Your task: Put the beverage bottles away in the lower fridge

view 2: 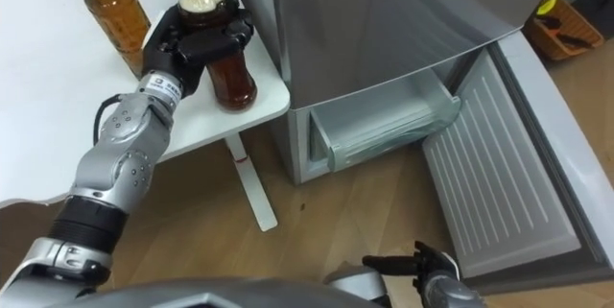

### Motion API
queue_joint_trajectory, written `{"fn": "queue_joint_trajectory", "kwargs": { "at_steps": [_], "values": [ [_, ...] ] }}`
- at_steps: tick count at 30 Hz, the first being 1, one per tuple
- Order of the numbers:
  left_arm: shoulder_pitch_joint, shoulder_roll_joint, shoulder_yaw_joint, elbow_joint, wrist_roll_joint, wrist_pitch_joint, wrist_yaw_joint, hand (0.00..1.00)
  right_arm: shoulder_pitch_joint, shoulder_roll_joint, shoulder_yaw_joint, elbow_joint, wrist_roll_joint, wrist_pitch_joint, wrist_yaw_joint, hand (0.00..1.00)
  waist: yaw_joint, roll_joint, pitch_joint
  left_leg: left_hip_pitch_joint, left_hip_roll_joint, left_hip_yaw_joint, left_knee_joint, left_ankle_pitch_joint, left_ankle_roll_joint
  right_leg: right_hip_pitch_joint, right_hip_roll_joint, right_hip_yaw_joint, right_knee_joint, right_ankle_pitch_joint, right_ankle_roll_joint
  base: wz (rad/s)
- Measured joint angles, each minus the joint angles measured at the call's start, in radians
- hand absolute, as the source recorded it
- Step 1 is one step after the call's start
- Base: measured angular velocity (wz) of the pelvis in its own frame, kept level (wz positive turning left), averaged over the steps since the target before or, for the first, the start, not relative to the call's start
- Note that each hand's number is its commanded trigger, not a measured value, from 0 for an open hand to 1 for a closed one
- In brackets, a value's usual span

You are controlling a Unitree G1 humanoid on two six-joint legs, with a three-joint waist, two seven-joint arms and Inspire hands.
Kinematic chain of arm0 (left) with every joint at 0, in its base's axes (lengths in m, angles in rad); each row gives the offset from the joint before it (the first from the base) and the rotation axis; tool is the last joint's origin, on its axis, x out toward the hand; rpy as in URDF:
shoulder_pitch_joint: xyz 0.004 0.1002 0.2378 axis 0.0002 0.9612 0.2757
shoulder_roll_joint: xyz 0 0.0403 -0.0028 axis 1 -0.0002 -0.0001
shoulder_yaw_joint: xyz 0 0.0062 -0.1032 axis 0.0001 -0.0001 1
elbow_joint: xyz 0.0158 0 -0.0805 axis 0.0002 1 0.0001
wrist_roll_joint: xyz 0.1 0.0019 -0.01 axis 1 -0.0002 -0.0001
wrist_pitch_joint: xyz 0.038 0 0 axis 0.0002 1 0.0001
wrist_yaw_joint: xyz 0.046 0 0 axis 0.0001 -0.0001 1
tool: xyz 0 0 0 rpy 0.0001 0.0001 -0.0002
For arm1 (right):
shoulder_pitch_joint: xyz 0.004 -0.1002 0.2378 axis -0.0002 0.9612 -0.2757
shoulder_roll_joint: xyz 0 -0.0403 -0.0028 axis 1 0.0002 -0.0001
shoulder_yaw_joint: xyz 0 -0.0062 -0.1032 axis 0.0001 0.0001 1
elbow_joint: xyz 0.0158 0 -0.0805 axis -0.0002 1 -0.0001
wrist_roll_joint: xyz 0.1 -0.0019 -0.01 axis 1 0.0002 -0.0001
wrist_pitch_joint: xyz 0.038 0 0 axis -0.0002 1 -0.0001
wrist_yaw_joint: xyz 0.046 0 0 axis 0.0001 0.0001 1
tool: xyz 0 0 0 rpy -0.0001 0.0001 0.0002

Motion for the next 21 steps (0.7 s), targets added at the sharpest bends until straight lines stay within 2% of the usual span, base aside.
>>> {"fn": "queue_joint_trajectory", "kwargs": {
  "at_steps": [6,9,17,21],
  "values": [
    [-0.001,-0.002,-0.004,-0.009,-0.001,0.003,-0.005,1.0,0.0,-0.001,0.013,-0.024,0.0,0.012,0.011,0.0,0.007,-0.001,-0.0017,-0.015,0.006,0.001,0.004,0.0,0.0,-0.021,0.0,-0.003,0.015,0.0,-0.001,0.0],
    [-0.001,-0.005,-0.005,-0.051,0.0,0.034,-0.005,1.0,-0.002,0.003,0.025,-0.027,-0.003,0.014,0.012,0.0,0.025,-0.011,-0.0035,-0.018,0.007,0.0,0.006,0.001,0.0,-0.025,0.0,-0.005,0.016,0.0,-0.001,0.0],
    [-0.001,-0.012,-0.021,-0.228,0.001,0.039,-0.014,1.0,-0.003,0.01,0.115,-0.105,-0.079,0.014,0.054,0.0,0.101,-0.018,-0.0043,-0.047,0.009,-0.008,0.017,0.001,0.0,-0.042,-0.001,-0.024,0.015,0.001,-0.001,0.03],
    [0.0,-0.013,-0.047,-0.235,-0.008,0.039,-0.042,1.0,-0.007,0.026,0.142,-0.134,-0.089,0.015,0.076,0.0,0.13,-0.017,-0.0043,-0.059,0.01,-0.025,0.025,0.001,-0.001,-0.045,-0.002,-0.039,0.015,0.001,-0.002,0.12]
  ]
}}
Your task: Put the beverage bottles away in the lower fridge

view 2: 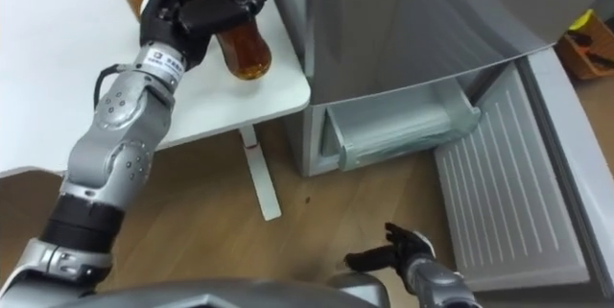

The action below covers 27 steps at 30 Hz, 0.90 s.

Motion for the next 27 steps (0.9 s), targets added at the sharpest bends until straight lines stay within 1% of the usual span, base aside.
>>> {"fn": "queue_joint_trajectory", "kwargs": {
  "at_steps": [2,4,7,10,12,13,14,15,16,17,18,20,22,24,25,26,27],
  "values": [
    [0.003,0.0,-0.015,0.0,-0.027,0.0,-0.018,1.0,-0.007,0.003,0.026,-0.013,-0.002,0.0,0.009,0.0,0.019,0.003,-0.0003,-0.001,0.0,-0.005,0.002,0.0,0.0,0.002,-0.001,-0.006,0.0,0.0,0.0,0.08],
    [0.007,0.001,-0.02,-0.002,-0.035,0.0,-0.034,1.0,-0.016,0.003,0.029,-0.016,-0.004,0.0,0.022,0.0,0.024,0.004,-0.0007,-0.004,0.0,-0.013,0.004,0.0,0.0,0.004,-0.002,-0.019,0.0,0.0,0.0,0.11],
    [0.026,0.006,-0.019,-0.026,-0.054,0.0,-0.05,1.0,-0.014,0.003,0.036,-0.072,-0.028,0.007,0.038,0.0,0.037,0.003,-0.0009,-0.008,0.0,-0.018,0.008,0.0,0.0,0.003,-0.004,-0.027,0.001,0.0,0.0,0.06],
    [0.026,0.006,-0.019,-0.053,-0.062,0.0,-0.07,1.0,-0.016,0.003,0.038,-0.139,-0.049,0.014,0.075,0.0,0.05,0.001,-0.0007,-0.008,-0.001,-0.025,0.01,0.0,0.0,0.005,-0.007,-0.048,0.002,0.0,0.0,0.06],
    [0.045,0.006,-0.018,-0.094,-0.073,0.0,-0.092,1.0,-0.015,0.003,0.044,-0.174,-0.065,0.015,0.091,0.0,0.055,-0.001,-0.0003,-0.008,-0.001,-0.027,0.01,0.0,0.0,0.007,-0.007,-0.047,0.002,0.0,0.0,0.06],
    [0.068,0.007,-0.017,-0.123,-0.086,0.0,-0.112,1.0,-0.015,0.003,0.047,-0.193,-0.066,0.017,0.103,0.0,0.056,-0.004,-0.0004,-0.007,-0.001,-0.029,0.01,0.0,0.0,0.009,-0.007,-0.048,0.002,0.0,0.0,0.08],
    [0.086,0.008,-0.019,-0.135,-0.106,0.0,-0.138,1.0,-0.014,0.003,0.05,-0.203,-0.066,0.018,0.113,0.0,0.058,-0.007,-0.0005,-0.006,-0.001,-0.034,0.01,0.0,0.0,0.013,-0.007,-0.051,0.001,0.0,0.0,0.11],
    [0.091,0.009,-0.022,-0.135,-0.113,0.0,-0.147,1.0,-0.015,0.003,0.056,-0.206,-0.066,0.018,0.117,0.0,0.06,-0.009,-0.0007,-0.006,-0.001,-0.037,0.01,0.0,0.0,0.015,-0.008,-0.057,0.001,0.0,0.0,0.17],
    [0.105,0.016,-0.032,-0.135,-0.147,0.0,-0.16,1.0,-0.014,0.001,0.066,-0.216,-0.066,0.021,0.122,0.0,0.064,-0.013,0.0009,-0.006,-0.002,-0.045,0.012,0.0,0.0,0.019,-0.009,-0.073,0.001,0.0,0.0,0.16],
    [0.118,0.03,-0.042,-0.135,-0.194,0.001,-0.172,1.0,-0.008,0.0,0.077,-0.246,-0.067,0.033,0.127,0.0,0.069,-0.017,0.0033,-0.008,-0.002,-0.051,0.015,0.0,0.0,0.02,-0.009,-0.076,0.001,0.0,0.0,0.15],
    [0.126,0.037,-0.046,-0.135,-0.215,0.001,-0.18,1.0,-0.004,0.0,0.083,-0.265,-0.067,0.034,0.133,0.0,0.071,-0.019,0.0041,-0.009,-0.002,-0.053,0.016,0.0,0.0,0.019,-0.009,-0.076,0.001,0.0,0.0,0.07],
    [0.151,0.066,-0.054,-0.135,-0.243,0.004,-0.21,1.0,0.02,-0.011,0.104,-0.377,-0.069,0.056,0.162,0.0,0.077,-0.022,0.0042,-0.012,-0.002,-0.055,0.018,0.0,0.0,0.018,-0.009,-0.081,0.001,0.0,0.0,0.02],
    [0.172,0.08,-0.056,-0.135,-0.244,0.01,-0.233,1.0,0.028,-0.012,0.107,-0.451,-0.069,0.064,0.197,0.0,0.079,-0.022,0.0042,-0.012,-0.002,-0.056,0.019,0.0,0.0,0.018,-0.01,-0.085,0.001,0.0,0.0,0.02],
    [0.196,0.085,-0.056,-0.135,-0.245,0.025,-0.257,1.0,0.032,-0.013,0.111,-0.508,-0.067,0.069,0.229,0.0,0.08,-0.023,0.0038,-0.012,-0.002,-0.058,0.021,0.0,0.0,0.02,-0.011,-0.095,0.001,0.0,0.0,0.05],
    [0.209,0.094,-0.056,-0.135,-0.254,0.036,-0.27,1.0,0.028,-0.018,0.11,-0.542,-0.063,0.081,0.252,0.0,0.079,-0.024,0.0037,-0.013,-0.002,-0.059,0.023,0.0,0.0,0.019,-0.012,-0.101,0.001,0.0,0.0,0.03],
    [0.218,0.103,-0.056,-0.133,-0.282,0.046,-0.276,1.0,0.024,-0.031,0.108,-0.574,-0.062,0.086,0.28,0.0,0.08,-0.024,0.0038,-0.013,-0.003,-0.059,0.024,0.0,0.0,0.017,-0.013,-0.101,0.001,0.0,0.0,0.0],
    [0.222,0.105,-0.056,-0.132,-0.298,0.048,-0.276,1.0,0.022,-0.037,0.105,-0.589,-0.06,0.087,0.292,0.0,0.08,-0.024,0.0038,-0.013,-0.003,-0.06,0.024,0.0,0.0,0.016,-0.014,-0.101,0.001,0.0,0.0,0.0]
  ]
}}
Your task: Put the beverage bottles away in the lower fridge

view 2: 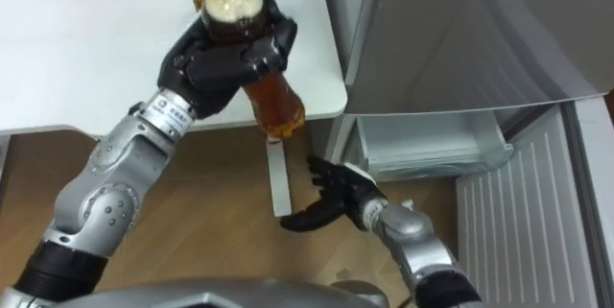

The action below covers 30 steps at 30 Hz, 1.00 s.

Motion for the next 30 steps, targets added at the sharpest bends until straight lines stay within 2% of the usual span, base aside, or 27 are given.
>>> {"fn": "queue_joint_trajectory", "kwargs": {
  "at_steps": [3,5,8,13,18,25,30],
  "values": [
    [0.017,0.007,0.001,0.004,-0.063,0.0,-0.015,1.0,-0.012,-0.032,-0.003,-0.031,0.004,0.011,0.042,0.0,0.0,-0.006,-0.0021,0.001,-0.001,-0.003,0.001,0.0,0.0,0.007,-0.001,-0.002,0.0,0.0,0.0,0.01],
    [0.04,0.015,-0.001,0.01,-0.117,0.0,-0.022,1.0,-0.012,-0.056,-0.003,-0.059,0.004,0.034,0.074,0.0,0.0,-0.009,-0.0015,-0.002,-0.002,-0.005,0.005,0.0,0.0,0.009,-0.002,-0.002,0.001,0.0,0.0,0.02],
    [0.042,0.021,-0.001,0.032,-0.146,0.012,-0.032,1.0,-0.012,-0.067,-0.002,-0.1,0.004,0.06,0.101,0.0,0.003,-0.013,-0.0018,-0.027,-0.003,-0.007,0.019,0.0,0.0,-0.008,-0.004,-0.002,0.002,0.0,0.0,0.0],
    [0.047,0.029,-0.027,0.041,-0.144,0.022,-0.045,1.0,-0.008,-0.076,0.0,-0.187,0.003,0.085,0.154,0.0,0.004,-0.014,-0.0019,-0.046,-0.003,-0.01,0.028,0.0,0.0,-0.021,-0.005,-0.006,0.004,0.0,0.0,0.01],
    [0.048,0.042,-0.075,0.08,-0.143,0.023,-0.108,1.0,-0.005,-0.09,0.0,-0.27,0.016,0.099,0.229,0.0,0.003,-0.012,-0.0016,-0.044,-0.003,-0.024,0.029,0.0,0.0,-0.021,-0.005,-0.025,0.018,0.0,0.0,0.07],
    [0.05,0.061,-0.074,0.111,-0.143,0.034,-0.152,1.0,0.0,-0.104,-0.004,-0.287,0.036,0.137,0.332,0.0,0.007,-0.01,-0.0002,-0.044,-0.004,-0.024,0.031,0.0,0.0,-0.02,-0.007,-0.023,0.019,-0.001,-0.001,0.0],
    [0.049,0.068,-0.075,0.111,-0.143,0.034,-0.168,1.0,0.0,-0.116,-0.003,-0.287,0.077,0.144,0.367,0.0,0.004,-0.008,0.0017,-0.045,-0.006,-0.024,0.032,0.0,0.0,-0.023,-0.008,-0.008,0.022,-0.001,-0.001,0.0]
  ]
}}
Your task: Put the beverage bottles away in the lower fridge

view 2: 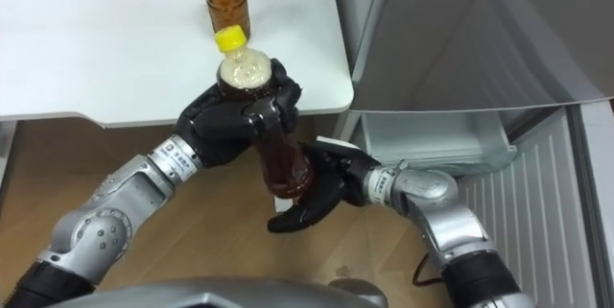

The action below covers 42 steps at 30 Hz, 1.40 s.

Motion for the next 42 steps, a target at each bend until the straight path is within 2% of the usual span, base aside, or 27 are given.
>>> {"fn": "queue_joint_trajectory", "kwargs": {
  "at_steps": [2,7,11,14,22,23,24,34,36,38,42],
  "values": [
    [0.0,0.003,-0.002,0.0,0.0,0.0,0.0,1.0,0.0,-0.004,0.001,-0.002,0.01,0.001,0.009,0.0,-0.001,0.002,0.0027,0.0,-0.001,0.0,-0.002,0.0,0.0,-0.009,-0.001,0.008,0.015,-0.004,0.0,0.0],
    [0.0,0.015,-0.007,0.016,0.031,0.0,0.0,1.0,0.0,-0.004,0.001,-0.028,0.047,0.0,0.013,0.0,-0.004,0.002,0.0033,0.0,-0.002,0.001,-0.006,0.0,0.0,-0.011,-0.001,0.012,0.015,-0.007,0.0,0.0],
    [0.005,0.021,-0.009,0.024,0.134,-0.003,0.0,1.0,0.001,-0.006,0.0,-0.087,0.081,-0.006,0.017,0.0,-0.007,0.001,0.0036,0.0,-0.002,-0.002,-0.007,0.0,0.0,-0.01,0.0,0.01,0.013,-0.008,0.0,0.01],
    [0.005,0.016,-0.005,0.023,0.193,-0.011,-0.004,1.0,0.006,-0.01,0.001,-0.087,0.083,-0.006,0.022,0.0,-0.001,0.001,0.0038,-0.001,-0.002,-0.005,-0.006,0.0,0.0,-0.008,-0.001,0.006,0.011,-0.007,0.0,0.05],
    [0.004,0.011,-0.005,0.021,0.251,-0.032,-0.004,1.0,0.013,-0.01,0.002,-0.087,0.097,-0.006,0.032,0.0,-0.001,0.006,0.0047,-0.001,-0.002,0.001,-0.004,0.0,0.0,-0.01,-0.001,0.007,0.014,-0.007,0.0,-0.02],
    [0.004,0.009,-0.006,0.02,0.261,-0.035,-0.004,1.0,0.017,-0.01,0.002,-0.087,0.105,-0.006,0.032,0.18,0.0,0.007,0.0045,-0.001,-0.002,0.001,-0.004,0.0,0.0,-0.01,-0.001,0.008,0.015,-0.008,0.0,0.0],
    [0.004,0.007,-0.006,0.02,0.266,-0.035,-0.004,1.0,0.019,-0.01,0.002,-0.087,0.109,-0.006,0.032,1.0,0.0,0.007,0.0043,-0.001,-0.002,0.001,-0.004,0.0,0.0,-0.01,-0.001,0.008,0.015,-0.007,0.0,0.0],
    [0.004,0.006,-0.019,0.002,0.273,-0.042,-0.024,1.0,0.023,-0.024,-0.003,-0.087,0.124,-0.008,0.023,1.0,0.001,0.009,0.0032,0.001,-0.002,0.002,-0.006,0.0,0.0,-0.011,-0.002,0.009,0.015,-0.008,0.0,0.0],
    [0.005,0.004,-0.026,-0.005,0.273,-0.042,-0.028,1.0,0.023,-0.026,-0.001,-0.087,0.124,-0.015,0.022,1.0,0.002,0.009,0.0031,0.001,-0.003,0.002,-0.006,0.0,0.0,-0.011,-0.002,0.009,0.015,-0.008,0.0,0.0],
    [0.004,-0.005,-0.023,-0.005,0.249,-0.042,-0.028,1.0,0.028,-0.027,0.002,-0.087,0.123,-0.043,0.023,1.0,0.003,0.008,0.0028,0.0,-0.003,0.002,-0.005,0.0,0.0,-0.011,-0.003,0.009,0.015,-0.008,0.0,0.0],
    [0.004,-0.011,-0.035,-0.02,0.256,-0.049,-0.039,1.0,0.034,-0.018,0.003,-0.087,0.126,-0.042,0.018,1.0,0.01,0.008,0.0017,0.0,-0.003,0.003,-0.003,0.0,0.0,-0.011,-0.003,0.009,0.015,-0.007,0.0,0.0]
  ]
}}
